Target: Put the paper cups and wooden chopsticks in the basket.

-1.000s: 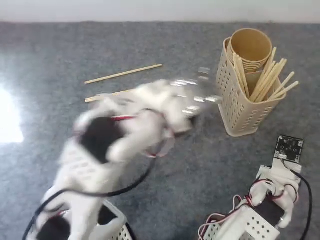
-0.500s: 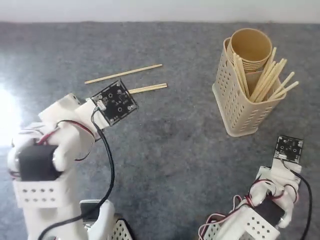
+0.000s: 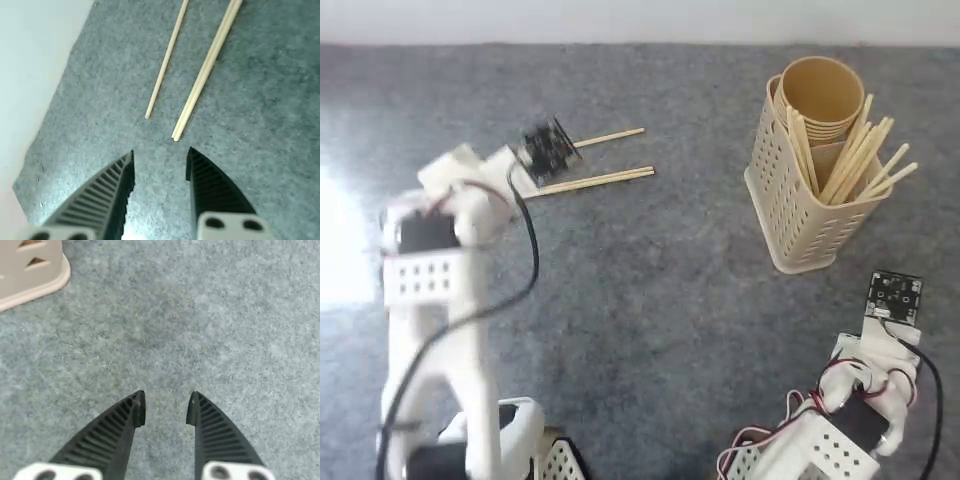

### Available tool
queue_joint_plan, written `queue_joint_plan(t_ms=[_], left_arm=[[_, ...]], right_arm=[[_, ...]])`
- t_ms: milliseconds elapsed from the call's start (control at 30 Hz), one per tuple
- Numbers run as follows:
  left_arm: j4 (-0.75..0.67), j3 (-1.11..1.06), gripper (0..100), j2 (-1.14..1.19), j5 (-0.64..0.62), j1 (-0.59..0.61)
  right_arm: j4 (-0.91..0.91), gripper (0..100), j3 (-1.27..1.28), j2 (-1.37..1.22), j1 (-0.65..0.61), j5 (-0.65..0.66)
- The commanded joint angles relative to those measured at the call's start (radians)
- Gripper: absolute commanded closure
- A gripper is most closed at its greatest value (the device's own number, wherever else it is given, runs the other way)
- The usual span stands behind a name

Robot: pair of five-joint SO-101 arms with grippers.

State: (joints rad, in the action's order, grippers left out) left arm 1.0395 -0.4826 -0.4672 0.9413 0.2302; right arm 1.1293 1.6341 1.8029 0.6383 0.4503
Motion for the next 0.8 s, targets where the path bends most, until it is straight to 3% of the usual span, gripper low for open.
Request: queue_joint_plan(t_ms=[0, 200, 400, 567, 767], left_arm=[[0.003, 0.32, 90, 0.292, 0.014, 0.037], [0.193, 0.842, 97, 0.727, 0.014, 0.049], [0.382, 1.392, 88, 1.168, 0.048, 0.041], [0.451, 1.819, 80, 1.521, 0.048, 0.04], [0.486, 2.158, 80, 1.846, 0.049, 0.005]], right_arm=[[0.002, 85.1, -0.005, 0.013, -0.035, 0.015], [0.002, 85.1, -0.005, 0.013, -0.035, 0.015], [0.002, 85.1, -0.003, 0.013, -0.035, 0.015], [0.002, 85.1, 0.002, 0.013, -0.035, 0.017], [0.002, 85.1, 0.006, 0.013, -0.035, 0.018]])
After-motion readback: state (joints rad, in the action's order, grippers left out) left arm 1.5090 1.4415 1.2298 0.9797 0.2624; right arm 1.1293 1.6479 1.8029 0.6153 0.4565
